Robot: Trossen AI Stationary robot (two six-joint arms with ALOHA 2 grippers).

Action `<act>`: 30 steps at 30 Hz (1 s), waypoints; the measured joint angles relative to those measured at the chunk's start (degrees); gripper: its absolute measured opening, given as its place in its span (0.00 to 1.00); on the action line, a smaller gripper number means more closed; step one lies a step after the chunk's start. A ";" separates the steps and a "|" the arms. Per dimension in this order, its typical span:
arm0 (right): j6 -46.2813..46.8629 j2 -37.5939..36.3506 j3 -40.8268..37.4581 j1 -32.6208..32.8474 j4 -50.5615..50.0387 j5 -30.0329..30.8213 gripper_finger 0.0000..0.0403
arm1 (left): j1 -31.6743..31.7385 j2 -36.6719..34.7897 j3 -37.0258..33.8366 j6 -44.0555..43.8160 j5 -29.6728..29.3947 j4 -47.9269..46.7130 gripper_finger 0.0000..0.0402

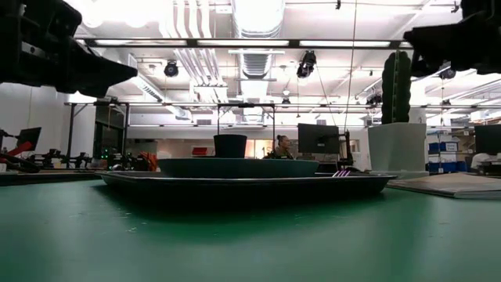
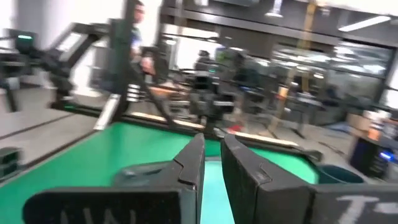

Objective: Pick and place plate/cup/fork/spoon on tray
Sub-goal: Return to Home Position

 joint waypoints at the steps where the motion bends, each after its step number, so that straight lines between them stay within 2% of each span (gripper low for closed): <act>1: 0.00 0.04 0.00 0.01 -0.04 1.36 0.11 | 0.00 0.41 0.00 0.00 0.02 -0.03 0.00; 4: 1.01 0.03 -0.02 0.01 -0.11 3.35 0.11 | 0.00 1.79 -0.02 0.00 0.02 0.00 0.00; 10: 1.11 0.05 -0.02 0.01 -0.11 3.39 0.11 | 0.00 4.65 -0.01 0.00 0.14 -0.02 0.00; 11: 1.09 0.05 -0.04 0.01 -0.11 3.39 0.11 | 0.00 5.12 -0.11 0.15 1.17 -0.08 0.00; 14: 1.09 0.05 -0.04 0.01 -0.11 3.41 0.11 | -0.11 5.21 -0.22 0.17 11.26 -3.74 0.00; 16: 1.09 0.05 -0.04 0.01 -0.11 3.43 0.11 | -0.07 5.62 0.08 -6.60 14.27 -2.07 0.00; 19: 1.09 0.05 -0.07 0.01 -0.14 3.43 0.11 | 0.00 5.70 1.47 -19.66 10.47 1.23 0.00; 23: 1.09 0.05 -0.07 0.01 -0.28 3.43 0.11 | 0.00 4.86 3.31 -29.74 5.74 1.55 0.00; 28: 1.09 0.05 -0.09 0.01 -0.31 3.41 0.11 | 0.00 4.73 3.70 -28.99 5.71 1.41 0.00; 30: 1.09 0.05 -0.09 0.01 -0.33 3.41 0.11 | 0.09 4.86 3.31 -19.00 5.05 0.66 0.00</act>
